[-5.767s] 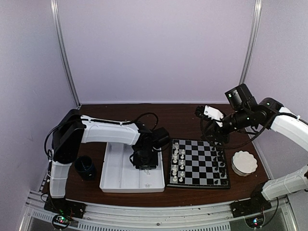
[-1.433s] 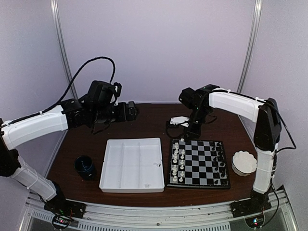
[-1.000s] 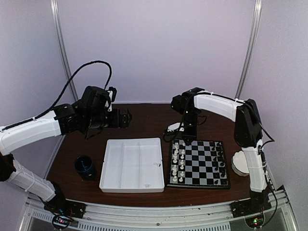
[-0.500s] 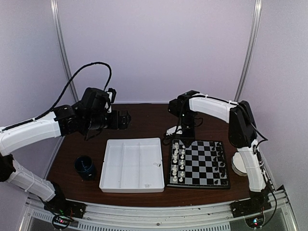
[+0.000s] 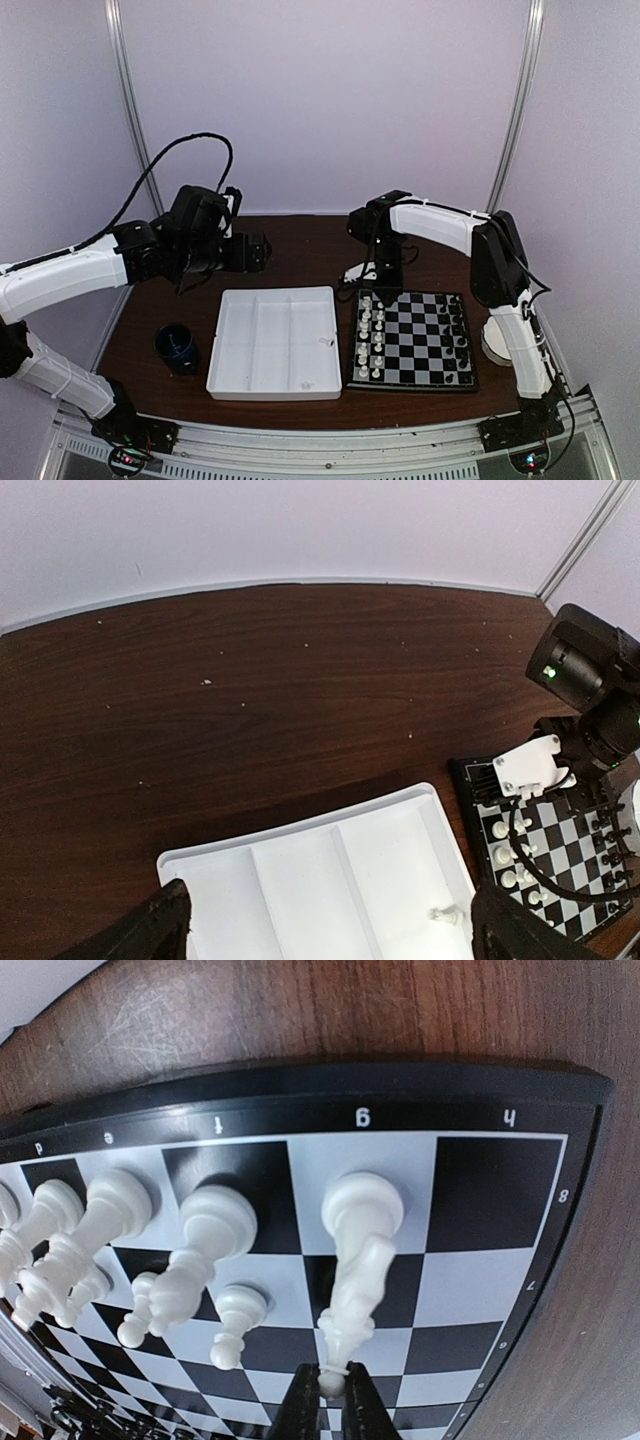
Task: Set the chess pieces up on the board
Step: Place the pawn at b2.
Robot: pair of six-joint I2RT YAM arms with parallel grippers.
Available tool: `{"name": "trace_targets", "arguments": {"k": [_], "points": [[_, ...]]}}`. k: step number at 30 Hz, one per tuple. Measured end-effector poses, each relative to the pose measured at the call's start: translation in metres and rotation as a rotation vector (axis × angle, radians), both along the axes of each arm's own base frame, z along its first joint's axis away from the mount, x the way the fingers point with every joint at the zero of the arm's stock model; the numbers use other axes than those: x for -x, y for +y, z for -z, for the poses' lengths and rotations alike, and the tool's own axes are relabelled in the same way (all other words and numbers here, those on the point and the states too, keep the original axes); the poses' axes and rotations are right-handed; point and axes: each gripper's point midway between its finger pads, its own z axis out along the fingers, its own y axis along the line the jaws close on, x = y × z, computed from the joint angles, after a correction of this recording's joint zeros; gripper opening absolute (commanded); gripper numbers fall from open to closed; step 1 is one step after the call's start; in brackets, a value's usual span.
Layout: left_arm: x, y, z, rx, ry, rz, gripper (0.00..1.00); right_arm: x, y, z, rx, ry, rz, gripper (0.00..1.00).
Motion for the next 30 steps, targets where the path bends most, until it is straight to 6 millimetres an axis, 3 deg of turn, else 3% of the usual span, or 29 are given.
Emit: {"name": "trace_targets", "arguments": {"k": [6,14,19,24,30], "points": [[0.0010,0.0010,0.0046,-0.008,0.008,0.000,0.98,-0.0003,-0.0002,0.0013,0.004,-0.001,0.011,0.16],[0.0015,-0.0002,0.0053,-0.005,0.011,0.006,0.98,-0.0007,0.0001,0.0020,0.005,-0.003,0.014,0.18],[0.0016,-0.0006,0.0055,-0.005,0.013,0.008,0.98,-0.0007,0.0011,0.0021,0.004,-0.005,0.013,0.15],[0.0017,-0.0008,0.0055,-0.004,0.013,0.009,0.98,-0.0016,0.0026,0.0015,-0.001,-0.011,0.019,0.04],[0.0018,-0.0008,0.0056,-0.004,0.013,0.009,0.98,-0.0046,0.0075,-0.0007,-0.022,-0.021,0.019,0.03]]}}
